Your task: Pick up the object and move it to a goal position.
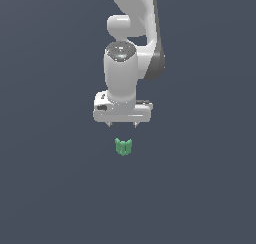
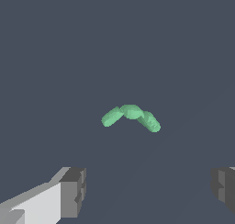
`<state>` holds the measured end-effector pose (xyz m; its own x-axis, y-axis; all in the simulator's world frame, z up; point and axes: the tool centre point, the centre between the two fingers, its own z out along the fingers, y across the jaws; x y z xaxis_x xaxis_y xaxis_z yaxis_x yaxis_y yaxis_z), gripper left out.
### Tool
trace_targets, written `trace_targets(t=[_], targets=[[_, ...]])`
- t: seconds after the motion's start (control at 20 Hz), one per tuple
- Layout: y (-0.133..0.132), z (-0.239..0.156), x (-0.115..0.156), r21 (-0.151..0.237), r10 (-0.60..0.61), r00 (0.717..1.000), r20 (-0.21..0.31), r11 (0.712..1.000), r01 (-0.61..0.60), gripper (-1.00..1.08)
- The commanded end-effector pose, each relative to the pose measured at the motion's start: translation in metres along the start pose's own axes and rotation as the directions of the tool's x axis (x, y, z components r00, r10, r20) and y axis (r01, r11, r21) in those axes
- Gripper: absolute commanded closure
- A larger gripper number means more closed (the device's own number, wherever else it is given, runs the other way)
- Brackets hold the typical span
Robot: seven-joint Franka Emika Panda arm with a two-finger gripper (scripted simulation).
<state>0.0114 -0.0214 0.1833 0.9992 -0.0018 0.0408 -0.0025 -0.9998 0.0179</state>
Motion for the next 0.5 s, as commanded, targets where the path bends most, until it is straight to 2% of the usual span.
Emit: trace_targets(t=[0.0, 0.45], targets=[[0.0, 0.0, 0.0, 0.0, 0.0, 1.0, 0.0, 1.0, 0.0, -0.92], [-0.024, -0.019, 0.016, -0.008, -0.04, 0.998, -0.047, 0.999, 0.04, -0.92]])
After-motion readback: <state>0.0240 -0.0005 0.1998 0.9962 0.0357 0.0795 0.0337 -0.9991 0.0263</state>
